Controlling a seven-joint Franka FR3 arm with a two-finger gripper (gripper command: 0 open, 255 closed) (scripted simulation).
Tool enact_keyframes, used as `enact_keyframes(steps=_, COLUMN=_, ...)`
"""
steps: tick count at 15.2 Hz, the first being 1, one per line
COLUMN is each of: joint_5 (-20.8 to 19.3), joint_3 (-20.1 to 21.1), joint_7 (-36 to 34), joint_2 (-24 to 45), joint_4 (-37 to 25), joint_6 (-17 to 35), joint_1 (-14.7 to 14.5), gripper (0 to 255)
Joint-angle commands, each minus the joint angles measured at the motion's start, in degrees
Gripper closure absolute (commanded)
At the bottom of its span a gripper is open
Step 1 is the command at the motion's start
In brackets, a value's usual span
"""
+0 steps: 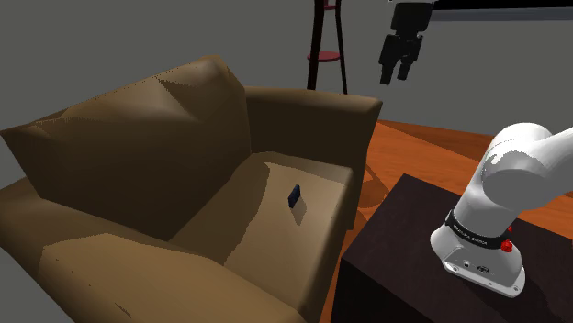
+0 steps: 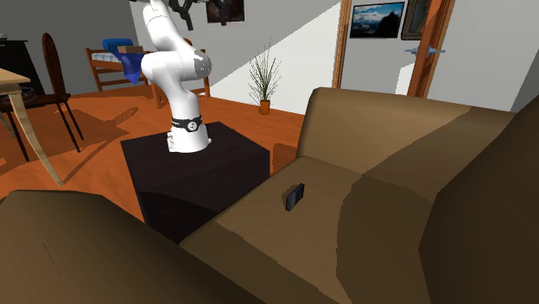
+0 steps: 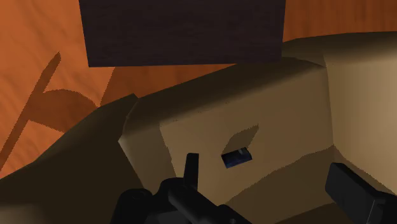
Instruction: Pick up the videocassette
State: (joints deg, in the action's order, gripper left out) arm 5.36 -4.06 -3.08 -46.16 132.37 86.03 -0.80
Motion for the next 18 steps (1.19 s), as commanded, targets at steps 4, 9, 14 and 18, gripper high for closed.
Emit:
enact_keyframes(steps=4, joint_5=1.8, joint_3=3.4, joint_7=-6.3, joint_2=1.9, joint_4=3.4, joint_6=5.2, joint_1=0.9, gripper=0)
enact_keyframes(steps=9, joint_5=4.5, joint_3=8.8, joint_7=-16.6, joint_2=7.3, joint_4=7.1, joint_6=14.1, joint_1=2.3, gripper=0)
enact_keyframes(steps=14, joint_5=6.2, joint_3=13.9, joint_7=-26.8, joint_2=15.2, joint_4=8.6, joint_6=23.2, joint_1=3.7, gripper=0)
enact_keyframes(steps=18, joint_5=6.5, joint_3=17.6, joint_7=-35.1, joint_2=23.0, joint_4=8.2, joint_6=30.2, joint_1=5.1, gripper=0)
